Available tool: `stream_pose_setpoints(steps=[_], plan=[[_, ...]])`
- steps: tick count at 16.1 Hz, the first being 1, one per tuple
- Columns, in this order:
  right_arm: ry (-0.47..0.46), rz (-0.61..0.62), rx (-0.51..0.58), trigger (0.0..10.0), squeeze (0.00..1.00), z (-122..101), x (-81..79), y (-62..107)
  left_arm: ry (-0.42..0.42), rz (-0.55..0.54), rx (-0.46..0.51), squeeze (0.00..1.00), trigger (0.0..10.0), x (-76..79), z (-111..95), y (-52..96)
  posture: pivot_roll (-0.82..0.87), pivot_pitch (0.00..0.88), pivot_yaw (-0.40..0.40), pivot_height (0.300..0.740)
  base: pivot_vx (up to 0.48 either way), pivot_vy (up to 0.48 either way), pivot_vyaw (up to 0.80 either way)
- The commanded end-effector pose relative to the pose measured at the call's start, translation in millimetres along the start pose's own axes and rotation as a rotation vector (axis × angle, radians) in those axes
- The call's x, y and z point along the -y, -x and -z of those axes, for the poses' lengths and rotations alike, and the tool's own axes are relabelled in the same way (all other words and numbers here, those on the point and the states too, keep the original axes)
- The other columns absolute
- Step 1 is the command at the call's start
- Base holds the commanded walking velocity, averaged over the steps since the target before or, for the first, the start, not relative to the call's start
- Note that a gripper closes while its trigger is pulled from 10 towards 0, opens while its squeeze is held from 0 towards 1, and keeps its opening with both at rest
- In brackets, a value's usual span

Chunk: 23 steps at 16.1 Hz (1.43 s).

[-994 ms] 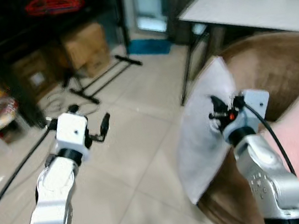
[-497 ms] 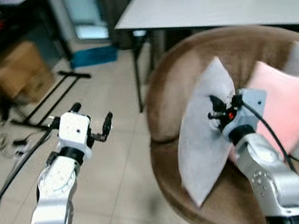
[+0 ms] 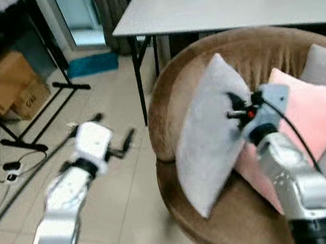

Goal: Move the pillow to the sofa from floor

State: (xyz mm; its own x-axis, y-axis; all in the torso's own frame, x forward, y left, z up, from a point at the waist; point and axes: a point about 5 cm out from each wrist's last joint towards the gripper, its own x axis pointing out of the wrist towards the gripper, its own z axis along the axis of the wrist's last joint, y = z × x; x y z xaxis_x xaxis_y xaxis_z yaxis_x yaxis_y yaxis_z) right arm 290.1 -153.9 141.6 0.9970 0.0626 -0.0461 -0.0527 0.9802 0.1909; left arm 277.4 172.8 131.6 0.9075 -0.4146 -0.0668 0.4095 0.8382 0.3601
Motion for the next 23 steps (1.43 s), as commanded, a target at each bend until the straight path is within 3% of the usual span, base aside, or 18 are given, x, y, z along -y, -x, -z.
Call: stream_pose_setpoints(steps=[1,4,9,11,13,14,15,18,20,23], plan=[[0.012,-0.026,0.084,10.0,0.0,-17.5,-8.0,-10.3,-0.023,0.034,-0.018,0.1,10.0,-4.8,2.5,2.7,-0.08,0.0,0.048,0.74,0.0,0.0,0.0],[0.049,-0.065,0.087,10.0,0.0,-22.1,-14.7,-32.5,-0.014,0.103,-0.015,0.1,10.0,-1.4,1.6,4.7,-0.08,0.0,0.048,0.74,0.0,0.0,0.0],[0.012,-0.174,0.064,10.0,0.0,-11.3,-13.9,-68.0,0.027,0.293,-0.083,0.09,10.0,13.0,11.2,13.6,-0.07,0.01,0.037,0.74,0.0,0.0,0.0],[0.018,-0.149,0.041,10.0,0.0,-8.3,-0.4,-79.3,0.028,0.309,-0.085,0.1,10.0,13.6,10.7,15.8,-0.06,0.017,0.031,0.74,0.0,0.0,0.0],[0.039,-0.033,-0.043,10.0,0.0,-2.5,29.1,-89.2,0.042,0.32,-0.083,0.1,10.0,13.0,9.2,17.8,-0.05,0.023,0.027,0.74,0.0,0.0,0.0],[0.063,0.029,-0.097,10.0,0.24,1.3,42.1,-89.6,0.046,0.327,-0.088,0.1,10.0,13.7,9.9,19.3,-0.05,0.024,0.024,0.74,0.0,0.0,0.0],[0.07,0.089,-0.125,10.0,1.0,2.2,53.8,-88.9,0.047,0.329,-0.09,0.1,10.0,13.9,10.2,20.0,-0.05,0.024,0.02,0.74,0.0,0.0,0.0],[0.1,0.12,-0.143,10.0,1.0,-1.6,68.3,-88.0,0.049,0.321,-0.092,0.1,10.0,13.3,11.0,20.7,-0.04,0.022,0.012,0.74,0.0,0.0,0.0],[0.181,0.169,-0.128,10.0,1.0,-15.1,91.9,-84.4,0.055,0.312,-0.089,0.1,10.0,14.1,11.4,21.1,-0.05,0.015,0.005,0.74,0.0,0.0,0.0],[0.114,0.145,-0.083,10.0,1.0,-26.8,110.6,-78.3,0.087,0.278,-0.077,0.11,10.0,15.4,13.2,21.1,-0.07,0.0,0.006,0.74,0.0,0.0,0.0]])
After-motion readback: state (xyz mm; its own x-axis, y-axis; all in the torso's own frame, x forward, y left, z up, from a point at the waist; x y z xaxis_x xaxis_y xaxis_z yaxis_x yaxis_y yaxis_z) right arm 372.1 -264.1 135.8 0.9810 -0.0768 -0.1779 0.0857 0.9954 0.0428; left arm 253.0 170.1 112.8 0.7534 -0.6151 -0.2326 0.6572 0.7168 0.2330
